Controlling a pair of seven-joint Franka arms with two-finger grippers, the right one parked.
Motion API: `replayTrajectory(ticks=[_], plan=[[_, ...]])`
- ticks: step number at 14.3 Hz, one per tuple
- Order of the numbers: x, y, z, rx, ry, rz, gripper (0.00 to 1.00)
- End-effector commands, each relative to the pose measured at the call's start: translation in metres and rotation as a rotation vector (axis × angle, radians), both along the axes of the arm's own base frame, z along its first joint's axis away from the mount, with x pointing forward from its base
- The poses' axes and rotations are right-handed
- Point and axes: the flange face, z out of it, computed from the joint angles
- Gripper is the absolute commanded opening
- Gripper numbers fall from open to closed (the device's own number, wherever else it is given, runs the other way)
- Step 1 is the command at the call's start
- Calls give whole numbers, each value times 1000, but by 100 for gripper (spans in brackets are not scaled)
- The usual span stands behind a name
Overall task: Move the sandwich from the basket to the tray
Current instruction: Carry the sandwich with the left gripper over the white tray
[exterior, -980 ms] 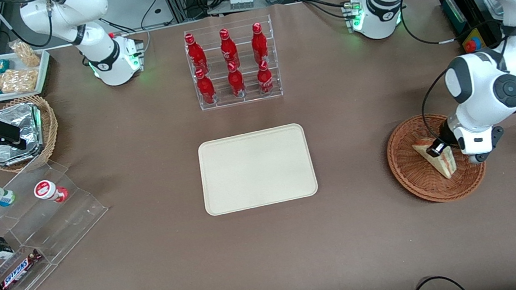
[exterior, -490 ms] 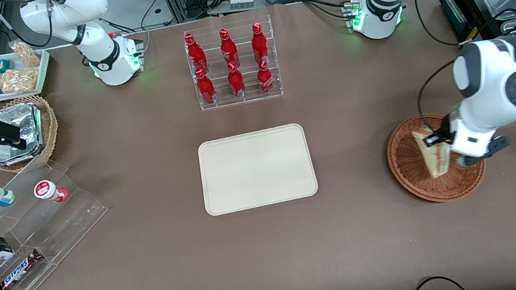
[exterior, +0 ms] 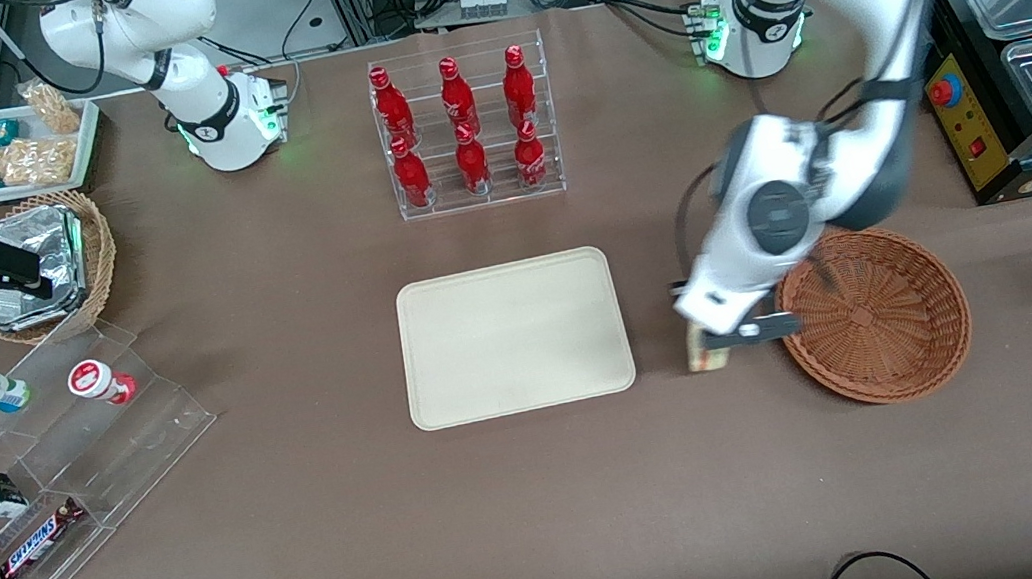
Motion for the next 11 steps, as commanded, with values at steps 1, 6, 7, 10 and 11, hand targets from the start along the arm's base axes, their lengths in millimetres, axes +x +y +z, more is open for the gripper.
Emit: replayTrajectory(ticks=[1, 6, 7, 10, 11], plan=[[1, -80, -8, 2, -35, 66, 4], [-34, -191, -38, -26, -73, 164, 4], [-39, -203, -44, -31, -78, 183, 4], [-55, -235, -60, -64, -102, 250, 4], [-60, -241, -65, -67, -105, 250, 5]])
